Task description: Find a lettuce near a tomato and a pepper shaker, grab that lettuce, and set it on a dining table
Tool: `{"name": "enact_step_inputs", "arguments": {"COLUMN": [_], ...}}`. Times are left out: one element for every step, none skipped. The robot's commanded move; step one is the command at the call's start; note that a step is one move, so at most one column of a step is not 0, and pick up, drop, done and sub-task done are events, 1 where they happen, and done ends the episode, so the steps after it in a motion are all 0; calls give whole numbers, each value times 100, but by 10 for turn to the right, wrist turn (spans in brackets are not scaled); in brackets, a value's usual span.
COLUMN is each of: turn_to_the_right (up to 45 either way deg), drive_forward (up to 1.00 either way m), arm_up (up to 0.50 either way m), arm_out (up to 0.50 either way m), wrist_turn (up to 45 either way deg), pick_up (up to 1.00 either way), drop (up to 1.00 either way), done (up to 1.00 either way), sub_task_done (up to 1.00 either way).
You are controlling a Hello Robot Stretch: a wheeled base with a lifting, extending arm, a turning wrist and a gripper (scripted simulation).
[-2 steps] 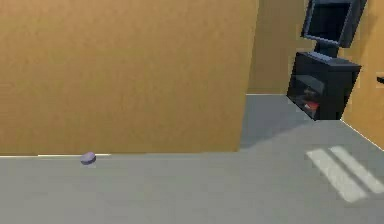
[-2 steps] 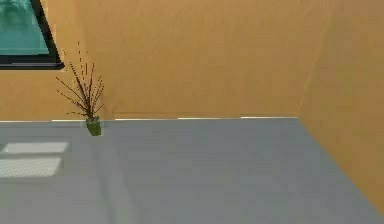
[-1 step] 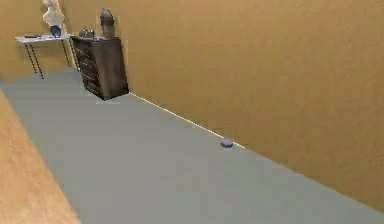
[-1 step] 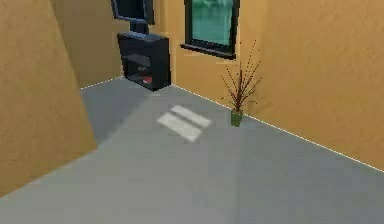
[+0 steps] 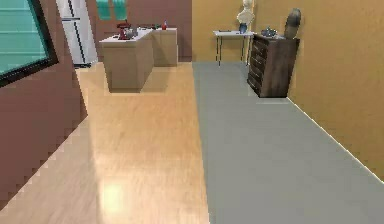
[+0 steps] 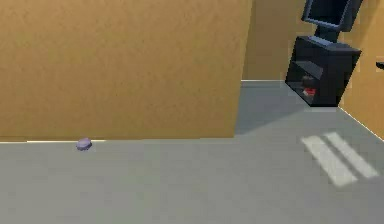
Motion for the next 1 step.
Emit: {"name": "enact_step_inputs", "arguments": {"turn_to_the_right": [0], "drive_forward": [100], "arm_up": [0], "arm_out": [0], "wrist_turn": [0], "pick_up": [0], "drop": [0], "done": [0], "sub_task_done": [0]}}
